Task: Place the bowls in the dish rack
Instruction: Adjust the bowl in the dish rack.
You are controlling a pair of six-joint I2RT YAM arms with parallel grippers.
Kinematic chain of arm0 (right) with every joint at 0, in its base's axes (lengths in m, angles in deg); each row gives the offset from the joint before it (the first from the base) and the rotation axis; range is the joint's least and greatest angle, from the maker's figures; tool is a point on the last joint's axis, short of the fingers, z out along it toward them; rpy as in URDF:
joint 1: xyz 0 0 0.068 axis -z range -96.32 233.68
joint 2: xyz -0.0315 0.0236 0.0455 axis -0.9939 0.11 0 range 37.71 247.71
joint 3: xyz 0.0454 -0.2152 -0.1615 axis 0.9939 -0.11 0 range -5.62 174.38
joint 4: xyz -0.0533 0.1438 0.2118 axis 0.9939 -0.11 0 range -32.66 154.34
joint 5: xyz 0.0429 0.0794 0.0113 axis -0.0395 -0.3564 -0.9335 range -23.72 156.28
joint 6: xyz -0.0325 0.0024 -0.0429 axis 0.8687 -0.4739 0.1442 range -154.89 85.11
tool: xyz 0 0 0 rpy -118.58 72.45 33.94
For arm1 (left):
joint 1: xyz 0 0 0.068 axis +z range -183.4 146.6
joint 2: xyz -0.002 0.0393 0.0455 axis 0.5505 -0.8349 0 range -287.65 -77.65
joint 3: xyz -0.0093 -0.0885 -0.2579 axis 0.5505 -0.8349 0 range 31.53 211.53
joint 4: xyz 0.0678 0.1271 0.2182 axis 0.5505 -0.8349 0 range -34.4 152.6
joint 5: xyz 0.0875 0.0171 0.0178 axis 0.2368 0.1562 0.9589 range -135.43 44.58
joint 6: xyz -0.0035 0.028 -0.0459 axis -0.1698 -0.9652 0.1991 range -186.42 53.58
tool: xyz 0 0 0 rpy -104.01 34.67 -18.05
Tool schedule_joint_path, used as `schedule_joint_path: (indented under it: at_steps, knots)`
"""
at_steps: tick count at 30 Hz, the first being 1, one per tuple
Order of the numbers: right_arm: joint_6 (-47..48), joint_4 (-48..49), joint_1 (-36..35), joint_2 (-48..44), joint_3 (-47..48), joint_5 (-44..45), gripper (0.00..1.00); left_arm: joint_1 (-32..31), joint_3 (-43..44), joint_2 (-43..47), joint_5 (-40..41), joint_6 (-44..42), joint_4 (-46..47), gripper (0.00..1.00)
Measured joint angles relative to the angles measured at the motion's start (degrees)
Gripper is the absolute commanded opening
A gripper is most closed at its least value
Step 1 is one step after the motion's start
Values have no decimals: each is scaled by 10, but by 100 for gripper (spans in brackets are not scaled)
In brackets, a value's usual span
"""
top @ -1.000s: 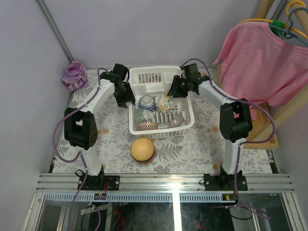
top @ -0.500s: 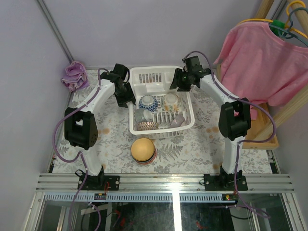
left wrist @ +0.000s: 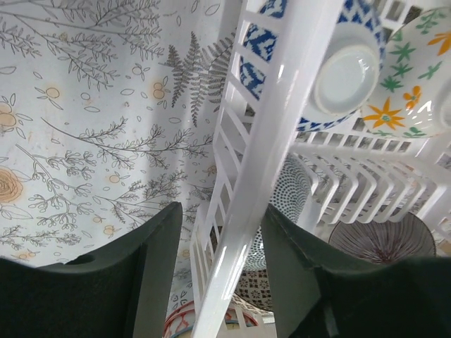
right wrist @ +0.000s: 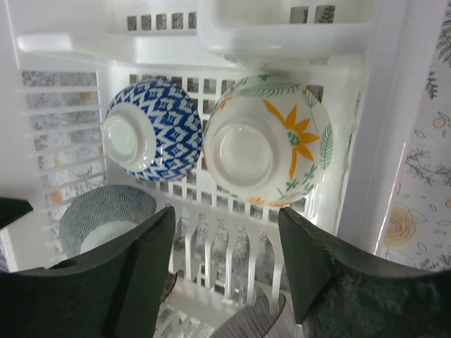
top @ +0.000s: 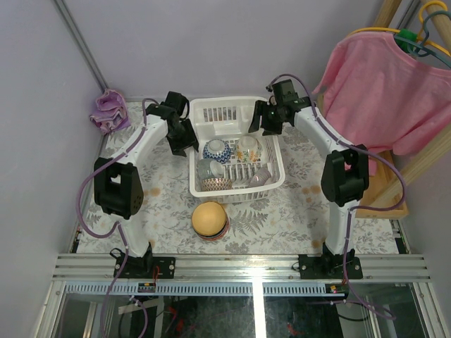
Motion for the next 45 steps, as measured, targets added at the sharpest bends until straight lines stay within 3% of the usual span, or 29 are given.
schedule_joint_path:
  at_steps: [4, 14, 15, 19, 23, 33, 41, 45]
  knots:
    - [18, -49, 0, -19, 16, -17, 100, 1, 26, 0, 2, 2, -3, 55]
    - [16, -137, 6, -152, 39, -49, 100, 0, 55, 54, 8, 13, -28, 67]
    - [12, -141, 9, -164, 38, -56, 99, 0, 55, 66, 9, 15, -35, 76]
    - [-9, -148, 17, -227, -6, -91, 100, -4, 54, 122, 11, 28, -68, 90]
    - [-26, -158, 18, -275, -45, -118, 100, -28, 54, 177, 17, 47, -102, 91]
    - [-21, -212, 20, -326, -62, -128, 99, -207, 19, 243, 31, 140, -177, 87]
    - [-21, -222, 22, -346, -82, -128, 100, -257, -17, 280, 41, 205, -210, 85]
    - [-20, -222, 22, -363, -114, -138, 93, -287, -26, 287, 42, 225, -224, 82]
